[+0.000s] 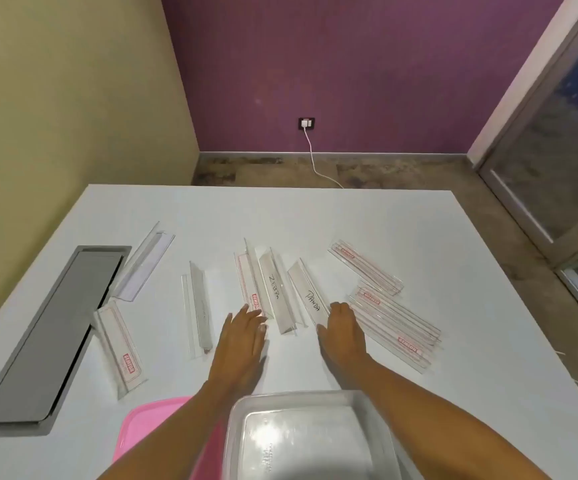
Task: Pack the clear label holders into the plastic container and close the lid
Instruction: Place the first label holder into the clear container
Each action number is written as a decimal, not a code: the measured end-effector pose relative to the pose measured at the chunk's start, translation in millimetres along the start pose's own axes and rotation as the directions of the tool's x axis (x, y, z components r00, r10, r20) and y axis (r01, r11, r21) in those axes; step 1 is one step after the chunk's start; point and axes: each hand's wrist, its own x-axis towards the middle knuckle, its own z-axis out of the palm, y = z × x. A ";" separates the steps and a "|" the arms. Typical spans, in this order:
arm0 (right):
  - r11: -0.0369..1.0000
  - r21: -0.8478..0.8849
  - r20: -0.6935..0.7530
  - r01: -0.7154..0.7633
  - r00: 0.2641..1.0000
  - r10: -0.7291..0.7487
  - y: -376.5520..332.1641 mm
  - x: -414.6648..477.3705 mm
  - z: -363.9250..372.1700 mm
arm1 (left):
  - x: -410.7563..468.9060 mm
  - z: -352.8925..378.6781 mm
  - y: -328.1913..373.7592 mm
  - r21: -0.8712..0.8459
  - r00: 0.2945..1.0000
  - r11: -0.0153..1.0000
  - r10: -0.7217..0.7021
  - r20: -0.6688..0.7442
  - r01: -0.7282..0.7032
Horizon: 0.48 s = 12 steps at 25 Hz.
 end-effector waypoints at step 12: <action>0.958 0.136 0.050 -0.252 0.968 0.247 -13.1 25.5 -6.2 | 15.3 -8.6 13.3 -0.094 0.998 0.993 0.062 -0.030 -0.065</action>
